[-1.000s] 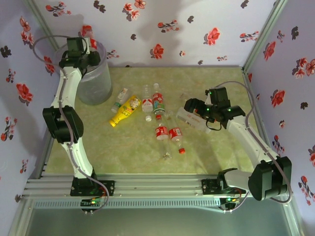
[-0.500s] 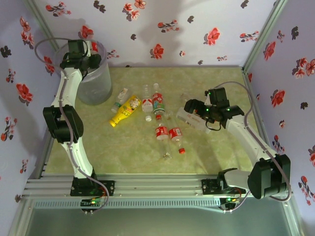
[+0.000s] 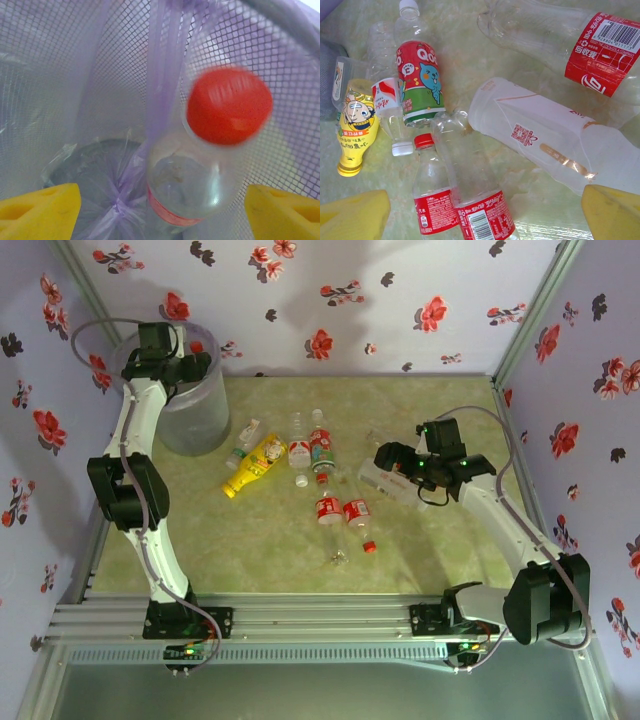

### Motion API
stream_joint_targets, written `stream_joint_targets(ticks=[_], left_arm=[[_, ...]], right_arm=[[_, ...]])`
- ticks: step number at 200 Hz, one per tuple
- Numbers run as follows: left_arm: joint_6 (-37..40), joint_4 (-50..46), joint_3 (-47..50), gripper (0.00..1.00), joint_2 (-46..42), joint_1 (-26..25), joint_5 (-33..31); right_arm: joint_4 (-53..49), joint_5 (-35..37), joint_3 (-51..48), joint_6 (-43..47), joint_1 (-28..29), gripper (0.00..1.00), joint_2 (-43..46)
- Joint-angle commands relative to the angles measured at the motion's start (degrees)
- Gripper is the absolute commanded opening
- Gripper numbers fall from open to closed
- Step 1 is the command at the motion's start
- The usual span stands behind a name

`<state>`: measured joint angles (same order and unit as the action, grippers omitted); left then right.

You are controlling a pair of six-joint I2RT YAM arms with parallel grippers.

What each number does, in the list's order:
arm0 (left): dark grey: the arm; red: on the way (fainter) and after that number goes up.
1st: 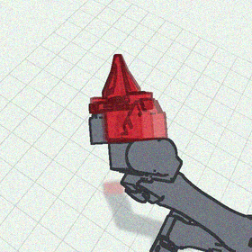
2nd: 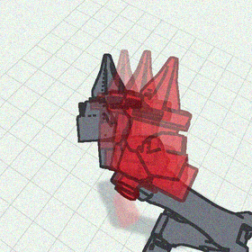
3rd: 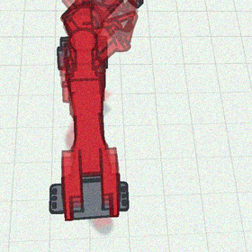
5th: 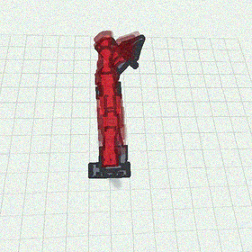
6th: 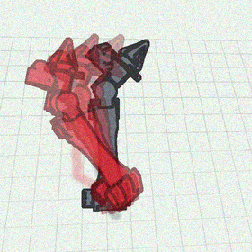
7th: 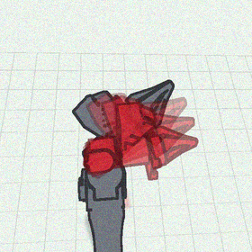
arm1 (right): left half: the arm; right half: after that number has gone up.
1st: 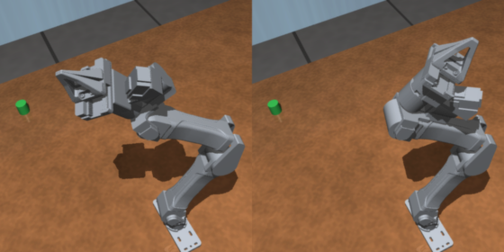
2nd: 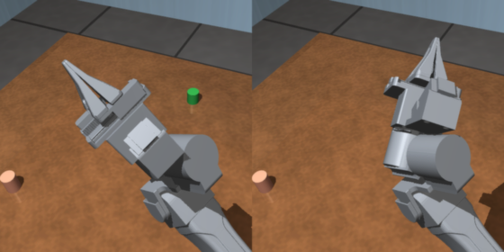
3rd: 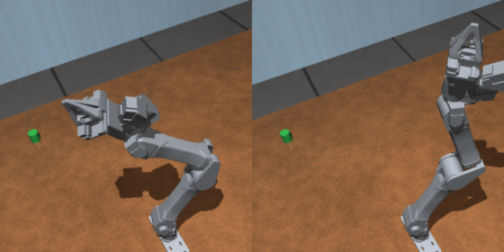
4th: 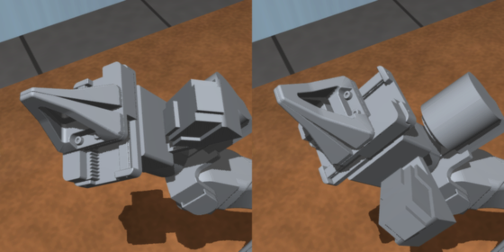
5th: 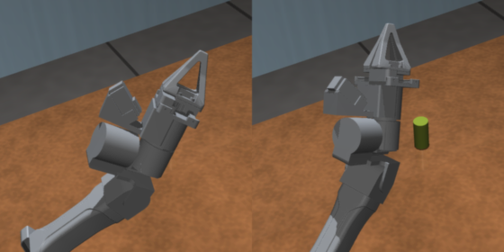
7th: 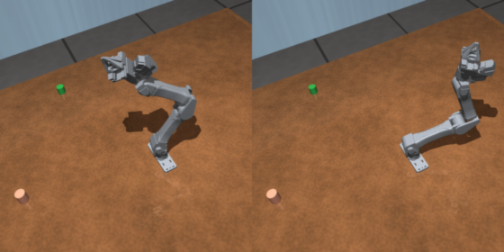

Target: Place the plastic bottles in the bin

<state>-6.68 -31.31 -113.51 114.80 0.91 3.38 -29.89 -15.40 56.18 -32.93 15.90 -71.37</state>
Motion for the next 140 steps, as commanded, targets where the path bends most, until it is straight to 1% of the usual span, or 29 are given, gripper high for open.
stream_joint_targets(ticks=[1,20,48,73,93,113,140], left_arm=[[1.41,-1.78,-1.09,0.86,-0.97,-0.01,-0.02],[1.58,-2.51,-1.53,0.86,-2.0,-0.02,0.01],[2.23,-3.79,-2.56,0.86,-4.63,-0.07,0.06],[2.38,-4.92,-3.68,0.86,-7.73,-0.05,-0.01],[1.89,-6.15,-4.21,0.87,-10.36,-0.12,-0.37],[1.79,-7.95,-3.94,0.89,-13.3,-0.12,-1.22],[0.63,-7.62,1.92,0.9,-19.66,-0.12,-1.67]], right_arm=[[0.32,0.79,1.42,1.62,0.16,0.99,-0.35],[-1.96,3.19,3.13,3.28,0.18,0.98,-0.56],[-11.64,15.38,8.36,7.36,-1.19,0.98,-1.43],[-16.47,21.81,12.09,11.15,-2.43,0.98,-5.65],[-15.84,22.91,13.7,14.8,-3.15,0.99,-10.17],[-16.01,23.31,16.52,20.59,-3.76,0.99,-16.55],[-16.56,23.92,20.19,28.34,-4.01,0.99,-24.05]])
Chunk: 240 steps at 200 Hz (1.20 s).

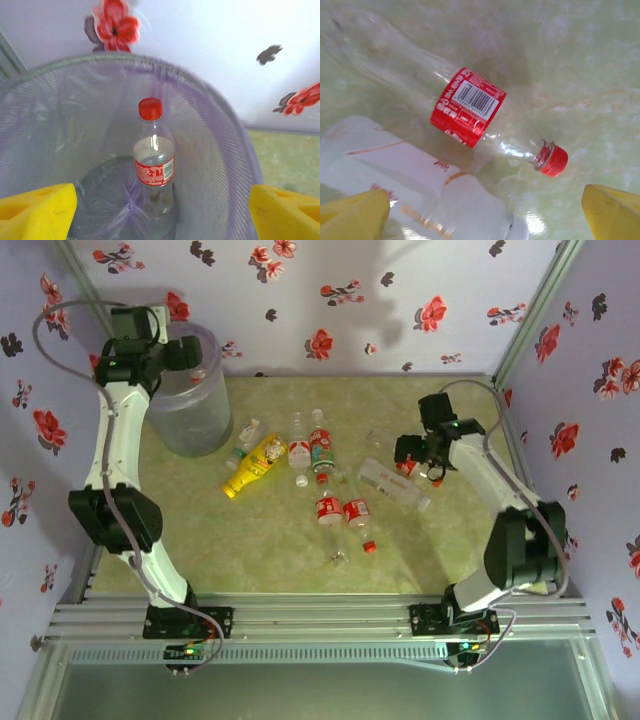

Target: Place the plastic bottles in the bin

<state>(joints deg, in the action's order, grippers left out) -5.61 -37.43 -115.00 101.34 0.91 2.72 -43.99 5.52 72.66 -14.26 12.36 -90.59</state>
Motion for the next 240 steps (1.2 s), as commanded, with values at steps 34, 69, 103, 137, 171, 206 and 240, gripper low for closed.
stream_joint_targets(ticks=[34,69,103,137,171,206,240], left_arm=[[-2.82,-0.1,13.18,0.9,-14.48,-0.19,-1.26],[-7.19,0.82,24.23,0.9,-24.85,-2.04,-0.97],[-11.94,-0.07,32.55,0.89,-32.52,-5.55,0.26],[-17.01,0.01,39.19,0.89,-36.74,-9.76,2.7],[-24.12,6.42,46.54,0.88,-39.02,-13.24,7.3],[-28.27,11.78,51.21,0.88,-38.14,-17.31,7.39],[-32.25,18.16,53.44,0.88,-35.53,-20.61,9.55]], right_arm=[[-1.08,2.81,6.72,15.59,-1.22,0.99,-11.59],[0.2,-1.81,9.04,18.37,-2.82,0.97,-16.75],[-0.8,-2.92,10.83,18.83,-3.61,0.92,-21.6],[-0.45,-4.01,10.04,18.32,-3.85,0.88,-23.45],[1.02,-3.95,7.97,17.44,-3.87,0.77,-23.66],[2.14,-3.63,6.7,16.81,-3.94,0.64,-22.56],[1.29,-2.45,7.84,17.2,-3.92,0.52,-19.13]])
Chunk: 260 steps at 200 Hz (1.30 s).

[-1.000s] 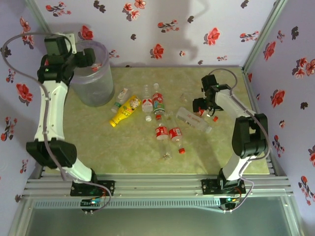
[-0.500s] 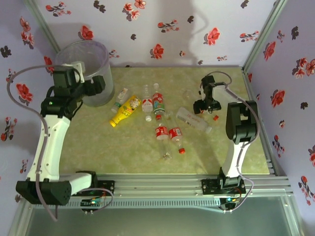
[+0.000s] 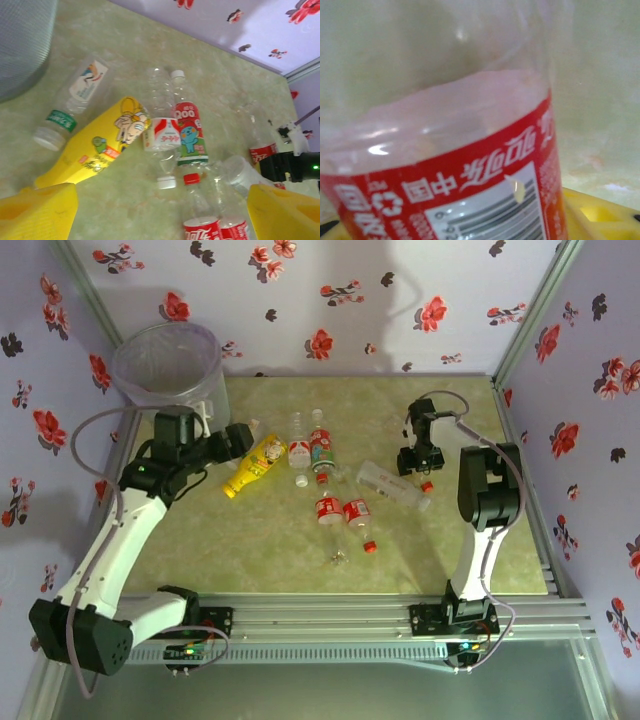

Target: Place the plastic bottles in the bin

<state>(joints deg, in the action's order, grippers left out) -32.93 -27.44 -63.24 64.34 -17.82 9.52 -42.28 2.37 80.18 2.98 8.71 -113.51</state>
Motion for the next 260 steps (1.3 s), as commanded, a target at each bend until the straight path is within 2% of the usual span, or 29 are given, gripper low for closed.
stream_joint_targets(ticks=[1,11,58,73,101,139,191,221,260], left_arm=[[-5.12,8.49,1.75,0.88,1.53,-1.96,2.95],[-6.8,11.58,2.6,0.88,2.5,-2.69,4.55],[-10.08,21.47,1.07,0.87,10.69,-8.02,10.34],[-11.09,25.38,-0.17,0.88,14.28,-10.04,12.11],[-10.69,27.55,-4.0,0.88,20.18,-13.97,12.69],[-9.5,27.4,-6.98,0.87,24.93,-15.84,14.24],[-10.91,31.48,-6.26,0.89,27.16,-16.63,15.0],[-11.53,32.94,-6.09,0.97,28.37,-16.77,14.93],[-13.1,35.39,-5.66,0.93,29.26,-16.76,15.0]], right_arm=[[-0.42,0.7,0.41,-0.06,-0.27,0.52,3.94],[-0.91,0.87,0.9,-0.1,-0.32,0.49,5.33],[-5.6,0.77,4.81,-3.08,2.06,0.48,13.88],[-4.14,-4.46,3.19,-4.99,5.35,0.48,17.52],[2.91,-21.29,-1.57,-10.43,10.86,0.48,22.51],[9.39,-30.41,-5.97,-16.66,15.32,0.46,25.26],[13.84,-37.12,-8.94,-19.94,19.21,0.43,25.3],[17.2,-39.7,-10.5,-21.89,20.68,0.42,24.76],[19.79,-42.52,-11.97,-23.57,20.91,0.43,23.64]])
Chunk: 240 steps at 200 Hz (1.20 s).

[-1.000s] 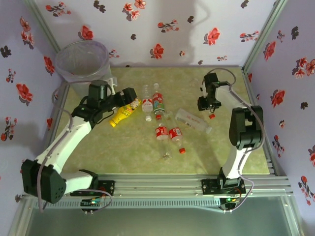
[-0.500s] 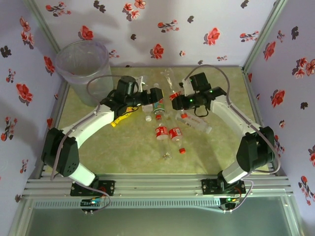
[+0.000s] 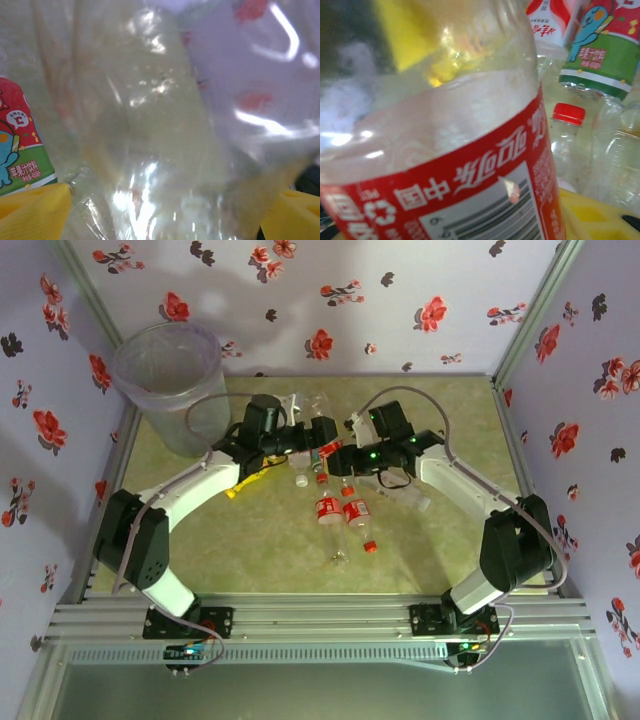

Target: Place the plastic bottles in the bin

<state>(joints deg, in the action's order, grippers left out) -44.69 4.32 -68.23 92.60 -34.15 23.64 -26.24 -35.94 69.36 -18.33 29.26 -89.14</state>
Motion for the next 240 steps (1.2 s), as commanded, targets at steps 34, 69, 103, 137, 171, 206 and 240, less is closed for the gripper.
stream_joint_targets(ticks=[34,69,103,137,171,206,240], left_arm=[[-1.57,3.77,-0.55,0.83,1.35,-0.57,1.15],[-1.55,3.68,-0.51,0.68,1.44,-0.57,1.12],[-1.62,3.34,-0.76,0.56,1.81,-0.49,1.09],[-1.59,3.15,-1.01,0.5,2.08,-0.14,0.98],[-1.11,1.87,-1.98,0.49,2.17,0.46,0.62],[1.81,-2.72,-5.96,0.49,2.46,0.77,0.33],[7.67,-11.07,-14.48,0.49,2.0,3.29,0.35]], right_arm=[[6.54,-6.31,-1.69,-3.72,0.36,0.43,-1.71],[7.21,-6.95,-1.23,-4.21,0.39,0.43,-2.92],[7.07,-6.95,-1.34,-4.1,0.36,0.5,-3.16],[5.08,-6.33,-0.67,-2.99,-0.03,0.62,-2.86],[2.09,-5.41,0.15,-1.57,-1.19,0.8,-1.89],[-1.23,-4.18,0.27,0.18,-3.5,0.89,1.14],[-4.96,-1.6,-1.92,1.89,-8.0,0.92,7.01]])
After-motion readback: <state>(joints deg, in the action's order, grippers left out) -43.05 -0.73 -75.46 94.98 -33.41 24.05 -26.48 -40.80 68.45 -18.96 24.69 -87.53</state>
